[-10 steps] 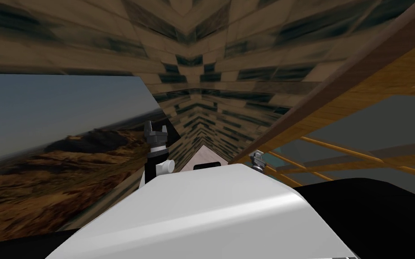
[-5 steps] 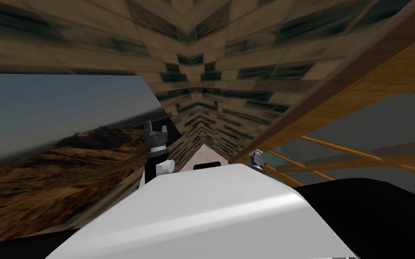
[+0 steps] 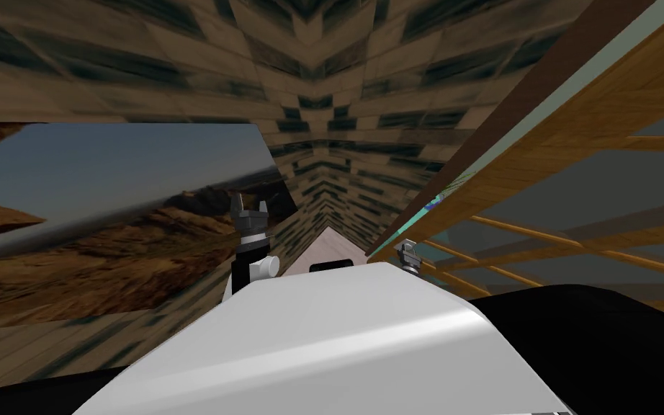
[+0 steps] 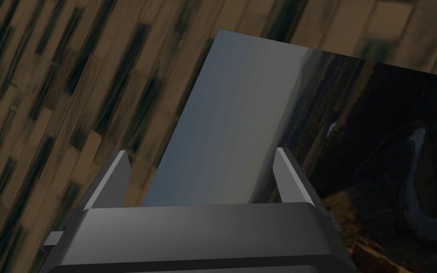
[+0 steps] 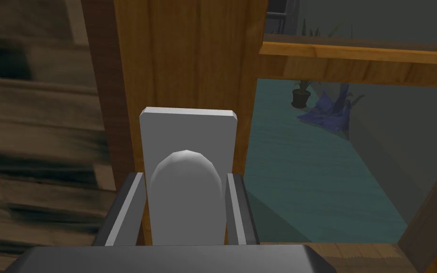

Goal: Pull the door open

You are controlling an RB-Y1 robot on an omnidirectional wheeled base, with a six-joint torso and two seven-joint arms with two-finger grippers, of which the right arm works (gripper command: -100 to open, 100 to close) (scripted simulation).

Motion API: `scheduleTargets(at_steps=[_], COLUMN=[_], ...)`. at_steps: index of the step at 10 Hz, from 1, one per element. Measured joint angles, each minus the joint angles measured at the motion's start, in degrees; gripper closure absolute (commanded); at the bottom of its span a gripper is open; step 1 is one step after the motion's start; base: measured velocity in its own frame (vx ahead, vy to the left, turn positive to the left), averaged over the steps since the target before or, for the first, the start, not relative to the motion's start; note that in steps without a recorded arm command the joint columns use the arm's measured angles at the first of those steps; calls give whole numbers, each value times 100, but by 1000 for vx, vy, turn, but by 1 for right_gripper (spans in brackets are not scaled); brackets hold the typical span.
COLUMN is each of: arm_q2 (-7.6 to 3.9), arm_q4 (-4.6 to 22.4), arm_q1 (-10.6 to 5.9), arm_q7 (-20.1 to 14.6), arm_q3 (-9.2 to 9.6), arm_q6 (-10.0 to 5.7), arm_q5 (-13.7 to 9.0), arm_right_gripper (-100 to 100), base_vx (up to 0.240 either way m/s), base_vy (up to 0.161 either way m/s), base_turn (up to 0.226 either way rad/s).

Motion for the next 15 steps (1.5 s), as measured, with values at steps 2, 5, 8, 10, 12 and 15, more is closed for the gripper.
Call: scheduleTargets(at_steps=[2, 5, 8, 10, 12, 15], arm_q2=[-37, -110, -186, -186, -250, -366], arm_q4=[-29, -153, -157, -142, -167, -288], arm_q1=[-6, 53, 116, 113, 121, 264], arm_q7=[-54, -122, -268, -331, -394, -476], arm_q3=[109, 301, 550, 674, 813, 1059], arm_q6=[18, -63, -191, -225, -312, -461], arm_q5=[68, 217, 405, 487, 593, 772], arm_right_gripper=[100, 100, 100, 100, 100, 100], base_vx=[-129, -245, -250, -152, -263, -261], base_vy=[17, 22, 32, -6, 26, 20], base_turn=[44, 63, 49, 49, 70, 41])
